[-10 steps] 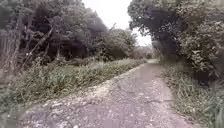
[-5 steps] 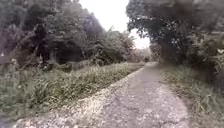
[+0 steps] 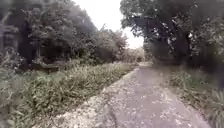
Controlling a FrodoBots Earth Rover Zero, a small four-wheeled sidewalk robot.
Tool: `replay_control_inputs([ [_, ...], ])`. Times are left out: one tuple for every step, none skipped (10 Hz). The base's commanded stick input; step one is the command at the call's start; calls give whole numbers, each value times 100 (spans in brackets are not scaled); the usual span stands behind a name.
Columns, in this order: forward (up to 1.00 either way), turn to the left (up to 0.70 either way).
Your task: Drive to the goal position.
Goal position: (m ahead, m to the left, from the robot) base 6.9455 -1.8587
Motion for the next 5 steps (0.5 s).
replay_control_inputs([
  [100,0],
  [100,0],
  [100,-11],
  [100,-23],
  [100,-35],
])
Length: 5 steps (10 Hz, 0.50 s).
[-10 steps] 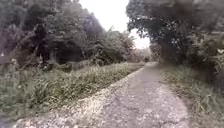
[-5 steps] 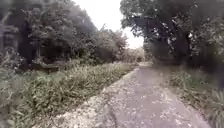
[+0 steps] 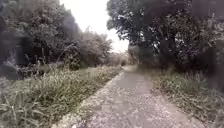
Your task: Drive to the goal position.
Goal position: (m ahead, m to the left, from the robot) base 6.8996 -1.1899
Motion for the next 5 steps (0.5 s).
replay_control_inputs([
  [100,-23],
  [100,0],
  [100,0],
  [100,0],
  [100,0],
])
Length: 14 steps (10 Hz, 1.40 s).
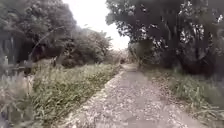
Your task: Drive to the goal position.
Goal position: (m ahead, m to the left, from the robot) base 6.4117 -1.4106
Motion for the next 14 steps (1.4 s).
replay_control_inputs([
  [100,0],
  [100,0],
  [100,-26],
  [100,-40],
  [100,-40],
  [100,-39],
  [100,-36],
  [100,0],
  [100,0],
  [100,0],
  [100,0],
  [100,0],
  [100,0],
  [100,0],
])
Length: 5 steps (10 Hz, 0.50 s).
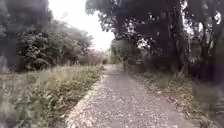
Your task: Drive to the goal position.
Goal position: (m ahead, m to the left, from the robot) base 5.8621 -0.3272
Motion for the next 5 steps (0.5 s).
replay_control_inputs([
  [100,0],
  [100,0],
  [100,0],
  [100,0],
  [100,0],
])
